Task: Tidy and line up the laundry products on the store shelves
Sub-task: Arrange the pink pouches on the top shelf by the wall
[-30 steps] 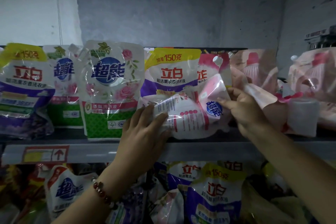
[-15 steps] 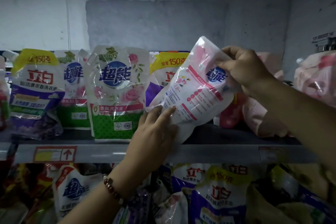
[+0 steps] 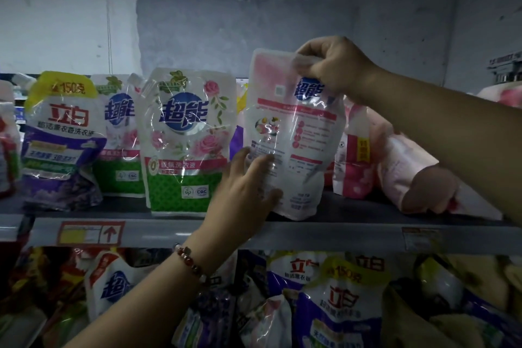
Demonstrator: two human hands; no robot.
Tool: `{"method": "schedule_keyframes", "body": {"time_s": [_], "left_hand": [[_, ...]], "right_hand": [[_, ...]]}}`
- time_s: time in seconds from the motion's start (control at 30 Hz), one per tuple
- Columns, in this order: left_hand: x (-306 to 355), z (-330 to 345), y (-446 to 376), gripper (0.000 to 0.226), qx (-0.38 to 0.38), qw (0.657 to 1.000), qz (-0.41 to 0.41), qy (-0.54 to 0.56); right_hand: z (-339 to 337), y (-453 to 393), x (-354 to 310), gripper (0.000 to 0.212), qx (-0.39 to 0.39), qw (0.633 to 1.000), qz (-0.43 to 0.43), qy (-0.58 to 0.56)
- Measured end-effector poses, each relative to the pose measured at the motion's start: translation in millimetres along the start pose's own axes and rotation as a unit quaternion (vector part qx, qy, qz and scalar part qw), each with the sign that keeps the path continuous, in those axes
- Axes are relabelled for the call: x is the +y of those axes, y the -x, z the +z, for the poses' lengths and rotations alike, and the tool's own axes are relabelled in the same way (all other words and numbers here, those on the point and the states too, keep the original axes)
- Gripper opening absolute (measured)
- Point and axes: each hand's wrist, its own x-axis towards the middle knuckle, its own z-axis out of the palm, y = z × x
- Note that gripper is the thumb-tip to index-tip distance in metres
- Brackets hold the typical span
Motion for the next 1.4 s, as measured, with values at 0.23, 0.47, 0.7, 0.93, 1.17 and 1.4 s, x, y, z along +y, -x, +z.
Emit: {"method": "schedule_keyframes", "body": {"time_s": [0.23, 0.47, 0.7, 0.93, 1.17, 1.4], "left_hand": [[4.4, 13.9, -0.7, 0.070, 0.033, 0.999, -0.025, -0.003], [-1.1, 18.7, 1.4, 0.081, 0.024, 0.997, -0.027, -0.073], [3.7, 9.4, 1.1, 0.083, 0.004, 0.994, -0.015, -0.106], [12.3, 1.0, -5.6, 0.087, -0.022, 0.987, 0.005, -0.160], [24.0, -6.7, -16.6, 0.081, -0.009, 0.982, 0.071, -0.174], [54.4, -8.6, -36.1, 0.077, -0.037, 0.981, 0.098, -0.160]], "right_hand": [[21.0, -24.8, 0.7, 0.006, -0.046, 0.998, -0.026, 0.020], [47.0, -21.3, 32.4, 0.019, -0.012, 0.992, -0.056, 0.111], [46.1, -14.2, 36.7, 0.038, -0.007, 0.952, -0.109, 0.286], [41.9, -10.0, 36.0, 0.058, -0.043, 0.927, -0.108, 0.357], [30.5, 8.9, 40.7, 0.069, -0.071, 0.889, -0.136, 0.433], [-12.5, 47.5, 59.5, 0.069, -0.114, 0.904, -0.062, 0.407]]}}
